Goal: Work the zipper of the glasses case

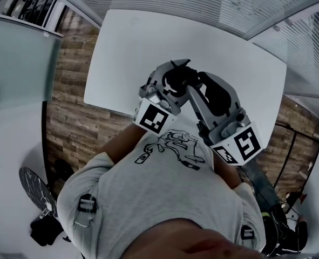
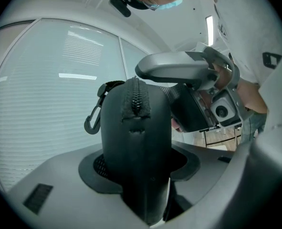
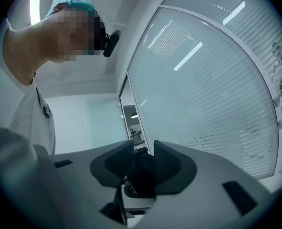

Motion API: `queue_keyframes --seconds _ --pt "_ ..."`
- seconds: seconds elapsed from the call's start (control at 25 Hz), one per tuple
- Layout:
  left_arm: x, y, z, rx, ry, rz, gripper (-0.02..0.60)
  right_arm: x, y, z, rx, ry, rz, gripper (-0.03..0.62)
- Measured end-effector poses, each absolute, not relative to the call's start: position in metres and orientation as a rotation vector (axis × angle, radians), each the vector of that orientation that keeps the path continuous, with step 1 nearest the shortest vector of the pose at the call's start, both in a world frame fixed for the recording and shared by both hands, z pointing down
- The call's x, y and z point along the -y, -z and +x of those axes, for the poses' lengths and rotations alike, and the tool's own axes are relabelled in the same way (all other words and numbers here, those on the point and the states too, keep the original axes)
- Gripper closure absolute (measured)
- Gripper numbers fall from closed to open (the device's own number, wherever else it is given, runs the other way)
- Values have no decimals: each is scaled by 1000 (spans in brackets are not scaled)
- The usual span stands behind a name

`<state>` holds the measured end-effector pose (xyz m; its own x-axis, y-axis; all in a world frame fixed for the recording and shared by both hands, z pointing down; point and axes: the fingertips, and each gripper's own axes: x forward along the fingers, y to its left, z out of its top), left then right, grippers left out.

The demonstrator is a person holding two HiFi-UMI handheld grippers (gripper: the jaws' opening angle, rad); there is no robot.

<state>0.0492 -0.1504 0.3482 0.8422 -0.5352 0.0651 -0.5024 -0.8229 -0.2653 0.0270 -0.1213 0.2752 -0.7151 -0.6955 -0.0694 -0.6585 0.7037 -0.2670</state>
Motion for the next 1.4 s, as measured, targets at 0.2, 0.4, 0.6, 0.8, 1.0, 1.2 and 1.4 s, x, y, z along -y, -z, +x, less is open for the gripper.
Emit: queue_keyframes --seconds 0.2,0.4,0.6,0.8,1.0,1.2,1.4 --pt "152 -348 50 -789 236 -2738 333 123 -276 25 -2727 381 -1062 472" --pt "153 -351 50 -799 267 -2734 333 121 -277 27 -2711 398 -1066 490" --pt "154 -349 51 -810 233 -2761 333 115 -277 26 -2705 392 -1052 487" --pt "154 -350 49 -817 246 -2762 333 115 -278 24 -2704 367 -1075 499" --pt "154 -352 50 -824 266 -2760 333 112 -279 24 -2702 341 -1093 565" --pt "157 -356 48 -834 294 -2744 333 112 -280 19 -2693 368 -1053 580" --pt "157 -359 50 -833 344 -2735 333 115 -282 20 -2702 362 -1069 574"
